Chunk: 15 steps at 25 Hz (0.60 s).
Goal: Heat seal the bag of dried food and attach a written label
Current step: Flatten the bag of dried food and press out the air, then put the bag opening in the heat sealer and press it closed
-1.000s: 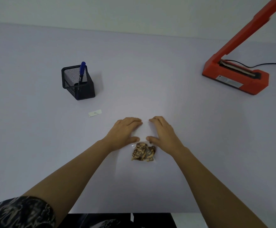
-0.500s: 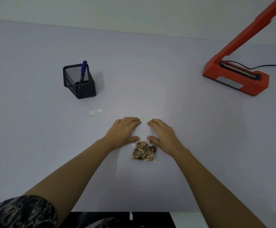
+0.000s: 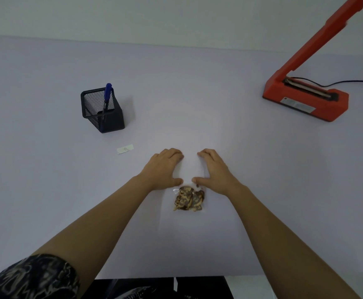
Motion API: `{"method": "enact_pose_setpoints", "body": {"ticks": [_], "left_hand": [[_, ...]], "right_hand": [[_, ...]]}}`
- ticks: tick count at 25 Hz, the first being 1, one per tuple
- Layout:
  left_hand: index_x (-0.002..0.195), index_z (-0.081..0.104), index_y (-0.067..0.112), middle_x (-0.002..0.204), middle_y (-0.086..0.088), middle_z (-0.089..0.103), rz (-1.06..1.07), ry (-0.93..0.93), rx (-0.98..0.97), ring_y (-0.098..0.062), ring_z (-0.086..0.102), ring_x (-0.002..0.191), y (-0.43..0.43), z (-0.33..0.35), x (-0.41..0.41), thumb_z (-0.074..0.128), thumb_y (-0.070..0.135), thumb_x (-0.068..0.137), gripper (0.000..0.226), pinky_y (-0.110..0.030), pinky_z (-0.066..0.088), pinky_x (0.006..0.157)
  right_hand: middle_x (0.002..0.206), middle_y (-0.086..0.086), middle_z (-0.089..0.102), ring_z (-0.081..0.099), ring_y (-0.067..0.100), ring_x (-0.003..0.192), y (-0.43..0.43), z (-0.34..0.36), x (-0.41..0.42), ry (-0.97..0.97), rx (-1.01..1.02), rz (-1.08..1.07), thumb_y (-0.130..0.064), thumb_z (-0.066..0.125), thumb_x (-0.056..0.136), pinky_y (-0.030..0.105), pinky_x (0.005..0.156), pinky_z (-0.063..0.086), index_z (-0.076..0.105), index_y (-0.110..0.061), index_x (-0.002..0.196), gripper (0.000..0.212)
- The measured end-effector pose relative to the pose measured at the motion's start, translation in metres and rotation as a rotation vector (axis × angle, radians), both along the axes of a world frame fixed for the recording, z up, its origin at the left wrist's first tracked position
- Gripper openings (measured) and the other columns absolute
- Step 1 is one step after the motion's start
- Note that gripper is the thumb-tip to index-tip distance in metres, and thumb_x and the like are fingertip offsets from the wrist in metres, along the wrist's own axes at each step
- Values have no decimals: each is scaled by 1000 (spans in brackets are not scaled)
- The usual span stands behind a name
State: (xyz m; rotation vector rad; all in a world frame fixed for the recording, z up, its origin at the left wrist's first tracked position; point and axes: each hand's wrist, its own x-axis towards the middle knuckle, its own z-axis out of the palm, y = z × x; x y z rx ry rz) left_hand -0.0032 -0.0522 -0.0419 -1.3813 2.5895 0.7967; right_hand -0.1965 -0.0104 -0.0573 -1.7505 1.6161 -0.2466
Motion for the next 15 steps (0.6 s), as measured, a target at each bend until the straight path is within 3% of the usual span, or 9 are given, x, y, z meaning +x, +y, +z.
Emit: {"method": "enact_pose_setpoints", "body": {"ticks": [3,7,10,15], "left_hand": [[133,42,11,141,-4,39,62,40,74,-22,37,127,-5,5,-4,66,39,77,67,-35,32,103],[124,51,11,131,-4,47,219,198,197,-22,43,122,-12,12,-6,63,33,70,60,-31,34,99],[123,53,11,130,-5,49,266,309,161,-21,43,122,-20,26,-10,66,14,75,50,-26,32,96],[128,50,8,135,-7,48,211,381,91,-21,43,124,-36,54,-53,63,12,79,51,-23,30,96]], "right_hand": [[138,7,32,32,17,129,-4,4,0,-116,58,-94,-23,76,74,21,104,25,34,-7,138,78],[132,11,42,45,21,121,-8,10,-3,-213,21,-248,-15,71,80,21,95,33,44,-5,131,58],[130,10,44,49,20,116,-8,20,-12,-188,-66,-308,-15,66,84,19,90,34,47,-7,129,50],[129,14,45,50,21,114,-19,42,-41,-116,-224,-397,-15,61,87,15,86,32,45,-5,130,47]]}}
